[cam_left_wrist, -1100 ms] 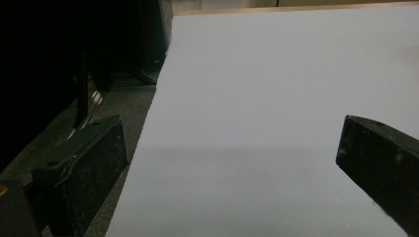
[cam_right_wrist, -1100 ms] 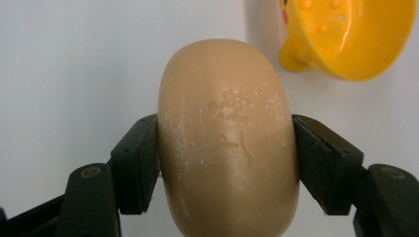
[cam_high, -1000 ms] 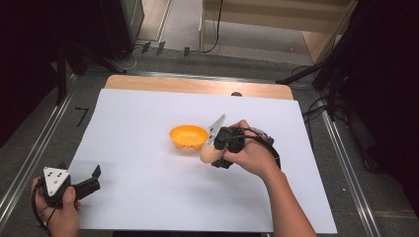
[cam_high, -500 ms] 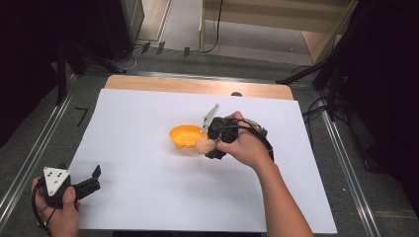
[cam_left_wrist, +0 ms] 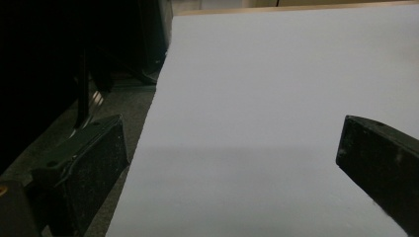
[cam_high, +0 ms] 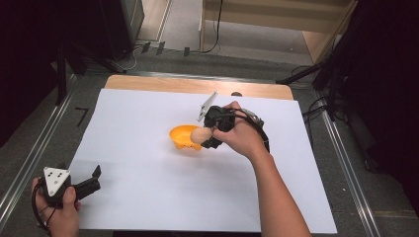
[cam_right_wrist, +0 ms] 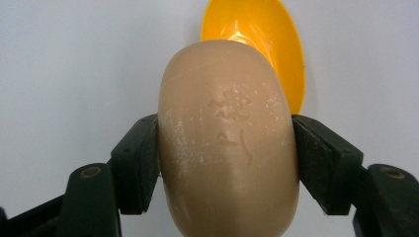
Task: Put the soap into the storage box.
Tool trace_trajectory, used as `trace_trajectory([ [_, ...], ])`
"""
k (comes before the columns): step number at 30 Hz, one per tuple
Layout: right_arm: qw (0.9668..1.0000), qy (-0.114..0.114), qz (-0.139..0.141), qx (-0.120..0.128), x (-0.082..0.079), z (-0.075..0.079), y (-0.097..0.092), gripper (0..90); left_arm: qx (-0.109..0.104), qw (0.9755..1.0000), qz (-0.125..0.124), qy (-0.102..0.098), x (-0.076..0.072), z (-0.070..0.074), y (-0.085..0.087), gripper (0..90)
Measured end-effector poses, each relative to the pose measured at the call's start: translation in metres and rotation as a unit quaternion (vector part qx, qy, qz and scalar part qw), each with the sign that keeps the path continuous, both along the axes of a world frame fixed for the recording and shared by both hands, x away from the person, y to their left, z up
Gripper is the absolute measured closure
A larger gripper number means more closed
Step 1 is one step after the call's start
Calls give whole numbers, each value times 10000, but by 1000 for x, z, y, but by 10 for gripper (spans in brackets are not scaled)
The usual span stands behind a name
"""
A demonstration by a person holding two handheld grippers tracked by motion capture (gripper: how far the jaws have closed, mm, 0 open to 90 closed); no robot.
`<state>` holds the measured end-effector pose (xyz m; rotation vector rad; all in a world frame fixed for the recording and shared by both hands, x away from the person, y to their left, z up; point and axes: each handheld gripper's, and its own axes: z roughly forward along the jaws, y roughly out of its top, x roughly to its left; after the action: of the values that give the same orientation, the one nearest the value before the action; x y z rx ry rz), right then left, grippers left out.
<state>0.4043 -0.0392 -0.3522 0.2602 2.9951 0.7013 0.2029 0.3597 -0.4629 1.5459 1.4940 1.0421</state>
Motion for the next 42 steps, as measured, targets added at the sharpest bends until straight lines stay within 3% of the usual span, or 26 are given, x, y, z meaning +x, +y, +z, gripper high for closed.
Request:
trace_trajectory([
  [15,9999,-111,71,-57,16,-2,21,325,-14,10000,-2,4,0,0,0,0],
  [42,9995,-27,144,-293,28,-30,53,324,-9,10000,-9,34,1,0,0,0],
])
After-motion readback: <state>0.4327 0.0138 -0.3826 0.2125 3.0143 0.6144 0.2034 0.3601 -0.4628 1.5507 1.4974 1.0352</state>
